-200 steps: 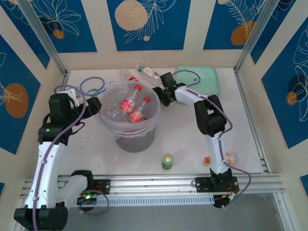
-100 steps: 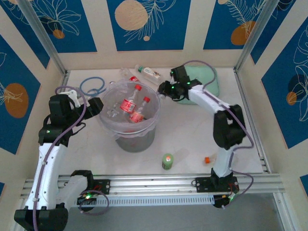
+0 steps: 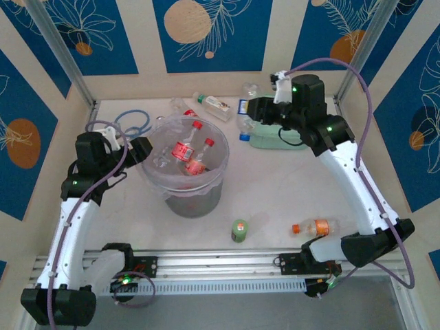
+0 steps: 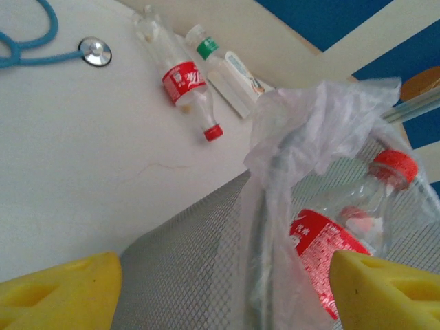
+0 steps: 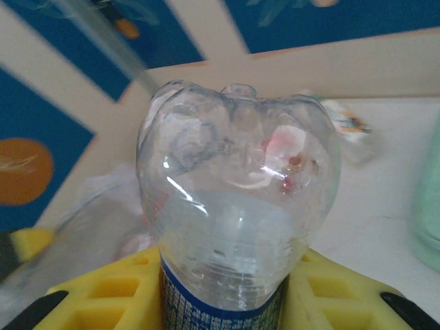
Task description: Put the plastic bottles in the bin
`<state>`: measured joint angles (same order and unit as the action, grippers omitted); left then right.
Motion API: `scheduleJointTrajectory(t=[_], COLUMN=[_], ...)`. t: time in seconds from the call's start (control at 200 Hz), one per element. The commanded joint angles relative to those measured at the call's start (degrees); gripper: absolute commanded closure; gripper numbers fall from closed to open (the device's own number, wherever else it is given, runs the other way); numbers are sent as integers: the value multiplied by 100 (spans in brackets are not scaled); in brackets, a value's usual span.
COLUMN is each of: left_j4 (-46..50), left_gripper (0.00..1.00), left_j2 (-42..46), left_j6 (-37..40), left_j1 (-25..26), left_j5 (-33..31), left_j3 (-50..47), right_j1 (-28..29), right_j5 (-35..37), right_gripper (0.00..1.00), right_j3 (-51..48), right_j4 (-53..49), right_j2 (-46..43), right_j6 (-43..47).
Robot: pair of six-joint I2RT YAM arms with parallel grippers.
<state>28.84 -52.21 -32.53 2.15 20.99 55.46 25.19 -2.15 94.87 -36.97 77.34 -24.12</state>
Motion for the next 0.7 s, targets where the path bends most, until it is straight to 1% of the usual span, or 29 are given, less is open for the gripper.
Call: scheduleJointTrajectory(t=[0.0, 0.095, 0.22, 0.37, 0.45, 0.475, 0.525, 0.6, 0.695], left_j4=[-135, -71, -46, 19, 10, 8, -10, -10, -19], left_gripper=[23, 27, 29, 31, 32, 32, 33, 33, 34], left_j2=[146, 254, 333, 360, 378, 386, 395, 404, 396], left_j6=[12, -11, -56, -60, -90, -108, -117, -128, -124], left_j1=[79, 92, 138, 214, 266, 275, 306, 337, 365], left_j5=[46, -129, -208, -395, -485, -503, -539, -609, -664], left_j3=[-212, -296, -381, -446, -466, -464, -475, -466, -457], right_j1=[605, 1154, 1717, 2051, 2143, 2148, 2148, 2133, 2130], right_j5=[-142, 34, 535, 797, 953, 998, 1057, 1077, 1128], right_gripper=[83, 83, 83, 82, 79, 77, 68, 49, 29], right_j3=[466, 731, 1028, 1012, 904, 873, 780, 656, 679], right_j4=[-403, -460, -847, -1161, -1290, -1347, -1432, -1460, -1472], right_j2=[311, 655, 1091, 1383, 1440, 1450, 1427, 1310, 1144], right_j6=[158, 111, 90, -69, -166, -209, -291, -339, -247])
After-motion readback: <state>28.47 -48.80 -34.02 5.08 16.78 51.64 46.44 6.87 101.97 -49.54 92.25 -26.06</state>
